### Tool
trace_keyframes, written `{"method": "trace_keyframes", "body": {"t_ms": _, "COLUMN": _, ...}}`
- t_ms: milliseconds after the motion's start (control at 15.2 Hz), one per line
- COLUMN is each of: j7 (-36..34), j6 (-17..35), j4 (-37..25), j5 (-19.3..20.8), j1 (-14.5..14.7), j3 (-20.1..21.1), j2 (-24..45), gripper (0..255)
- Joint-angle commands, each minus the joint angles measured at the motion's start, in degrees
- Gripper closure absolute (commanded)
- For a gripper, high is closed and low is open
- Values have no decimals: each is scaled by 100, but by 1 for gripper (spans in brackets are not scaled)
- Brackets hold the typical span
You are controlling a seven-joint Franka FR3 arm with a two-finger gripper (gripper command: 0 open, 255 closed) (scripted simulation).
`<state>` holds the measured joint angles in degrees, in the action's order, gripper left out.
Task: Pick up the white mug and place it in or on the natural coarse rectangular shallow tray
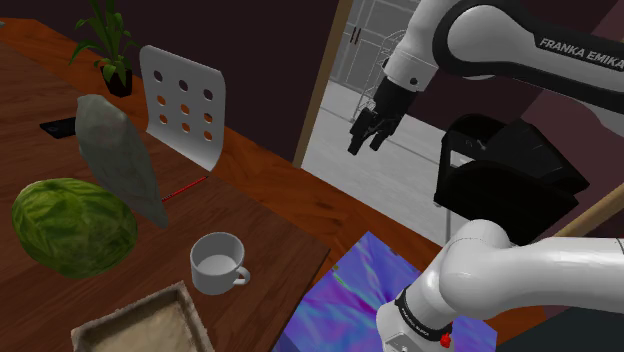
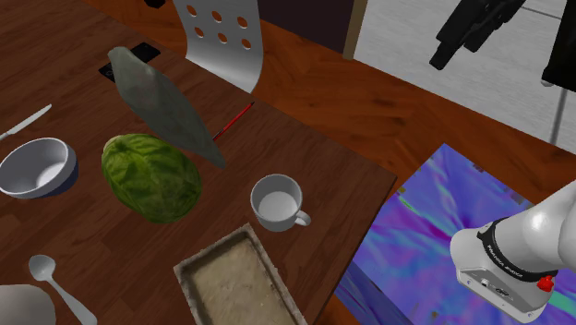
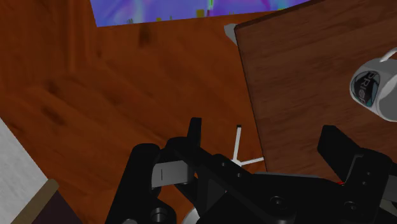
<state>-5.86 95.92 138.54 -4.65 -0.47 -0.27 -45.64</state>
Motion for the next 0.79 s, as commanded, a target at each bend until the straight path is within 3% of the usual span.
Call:
{"method": "trace_keyframes", "body": {"t_ms": 0, "j7": 0, "j6": 0, "j4": 0, "j5": 0, "j1": 0, "j3": 0, "j2": 0, "gripper": 0}}
{"method": "trace_keyframes", "body": {"t_ms": 726, "j7": -1019, "j6": 1472, "j4": 442, "j5": -626, "j1": 491, "j3": 1208, "j2": 1009, "gripper": 0}}
